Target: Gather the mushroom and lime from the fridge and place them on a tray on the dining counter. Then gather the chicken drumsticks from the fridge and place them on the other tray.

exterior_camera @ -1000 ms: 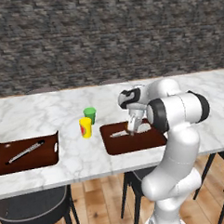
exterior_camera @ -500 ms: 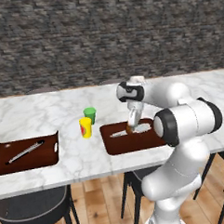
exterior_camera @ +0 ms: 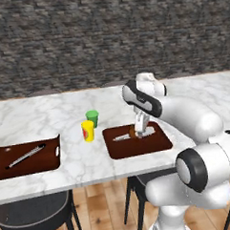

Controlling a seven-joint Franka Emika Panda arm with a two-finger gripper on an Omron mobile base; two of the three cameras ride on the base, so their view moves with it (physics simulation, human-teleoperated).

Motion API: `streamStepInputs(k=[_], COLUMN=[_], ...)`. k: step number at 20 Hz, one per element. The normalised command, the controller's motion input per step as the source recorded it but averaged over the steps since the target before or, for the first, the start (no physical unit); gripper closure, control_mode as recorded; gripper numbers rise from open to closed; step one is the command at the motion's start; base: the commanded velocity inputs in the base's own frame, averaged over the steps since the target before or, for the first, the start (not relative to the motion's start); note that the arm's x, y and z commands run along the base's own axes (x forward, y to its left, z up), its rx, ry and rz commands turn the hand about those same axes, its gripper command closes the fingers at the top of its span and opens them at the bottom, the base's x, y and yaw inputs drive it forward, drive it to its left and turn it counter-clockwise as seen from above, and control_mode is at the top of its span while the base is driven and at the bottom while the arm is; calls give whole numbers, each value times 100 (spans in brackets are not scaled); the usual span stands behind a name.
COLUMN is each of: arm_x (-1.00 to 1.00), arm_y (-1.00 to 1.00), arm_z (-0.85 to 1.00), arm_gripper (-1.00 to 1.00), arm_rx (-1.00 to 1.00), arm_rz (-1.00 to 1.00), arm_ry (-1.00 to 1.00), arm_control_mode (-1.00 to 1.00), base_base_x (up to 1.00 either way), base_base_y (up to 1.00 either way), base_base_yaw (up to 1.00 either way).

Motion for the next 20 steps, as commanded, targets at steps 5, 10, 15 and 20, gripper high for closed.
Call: streamStepInputs(k=[5, 10, 15, 20], arm_x=[-100, -98, -83, -85], arm_y=[19, 1, 4, 1], arm_z=[42, 32, 2, -1], arm_gripper=[-100, -100, -100, -100], arm_rx=[0, -1, 0, 0], arm_rz=[-9, -25, -33, -25], arm_ry=[-5, -8, -6, -3], arm_control_mode=[-100, -100, -100, -100], base_base_x=[0, 0, 0, 0], base_base_y=[0, 0, 0, 0], base_base_yaw=[0, 0, 0, 0])
